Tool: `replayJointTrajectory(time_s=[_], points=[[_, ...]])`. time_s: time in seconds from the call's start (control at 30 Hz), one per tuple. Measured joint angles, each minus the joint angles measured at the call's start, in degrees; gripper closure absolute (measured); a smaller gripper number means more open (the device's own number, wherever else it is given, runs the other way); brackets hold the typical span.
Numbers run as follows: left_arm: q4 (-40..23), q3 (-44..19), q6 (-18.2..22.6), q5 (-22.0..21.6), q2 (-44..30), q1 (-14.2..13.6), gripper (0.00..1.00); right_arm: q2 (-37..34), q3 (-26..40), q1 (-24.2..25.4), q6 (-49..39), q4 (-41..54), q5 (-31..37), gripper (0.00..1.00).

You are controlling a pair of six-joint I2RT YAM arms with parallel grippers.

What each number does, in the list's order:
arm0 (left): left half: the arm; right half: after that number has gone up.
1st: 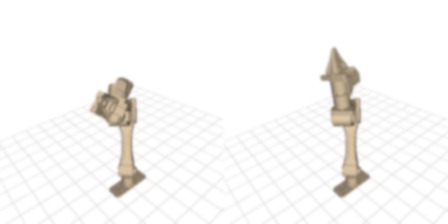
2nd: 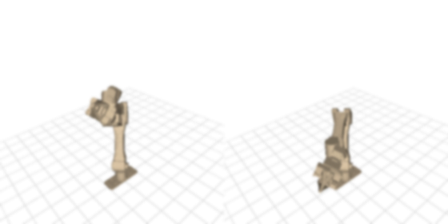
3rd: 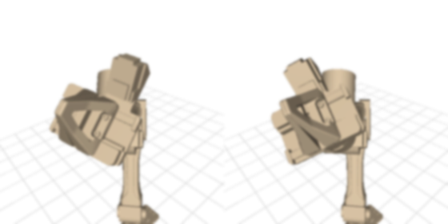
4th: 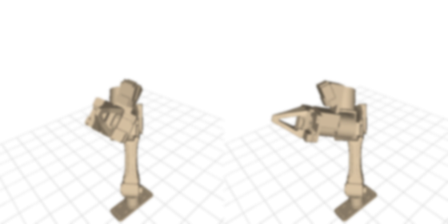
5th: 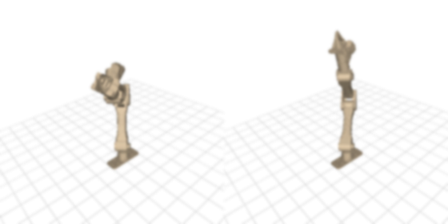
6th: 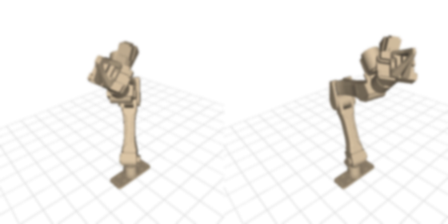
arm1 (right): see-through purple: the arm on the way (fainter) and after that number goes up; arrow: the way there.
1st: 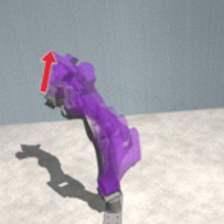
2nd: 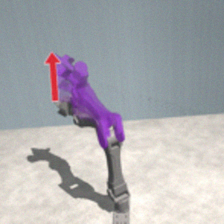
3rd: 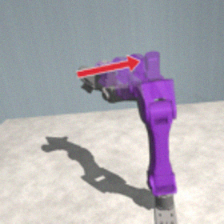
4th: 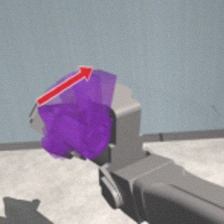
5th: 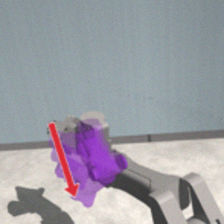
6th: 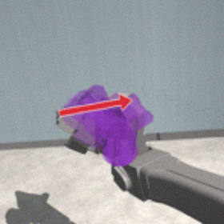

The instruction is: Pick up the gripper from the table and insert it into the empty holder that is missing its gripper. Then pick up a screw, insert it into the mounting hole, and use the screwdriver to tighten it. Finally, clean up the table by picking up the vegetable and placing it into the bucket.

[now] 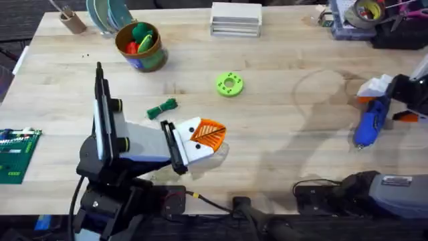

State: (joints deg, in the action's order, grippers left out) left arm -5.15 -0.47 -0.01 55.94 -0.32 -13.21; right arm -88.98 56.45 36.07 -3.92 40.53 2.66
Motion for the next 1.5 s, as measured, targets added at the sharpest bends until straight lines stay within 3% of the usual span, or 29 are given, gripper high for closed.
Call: replayJointTrajectory(time_s=[0.27,0.97,1.5], points=[[0.0,0.0,0.0,0.0,0.0,0.0,0.989,-4.0,0.0,0.0,-1.8,-1.5,-0.7,0.007],[0.0,0.0,0.0,0.0,0.0,0.0,0.989,-4.1,-0.5,0.0,-2.5,-4.5,-0.2,0.011],[0.0,0.0,0.0,0.0,0.0,0.0,0.989,-4.1,-0.6,0.0,-2.6,-4.6,0.1,0.399]])
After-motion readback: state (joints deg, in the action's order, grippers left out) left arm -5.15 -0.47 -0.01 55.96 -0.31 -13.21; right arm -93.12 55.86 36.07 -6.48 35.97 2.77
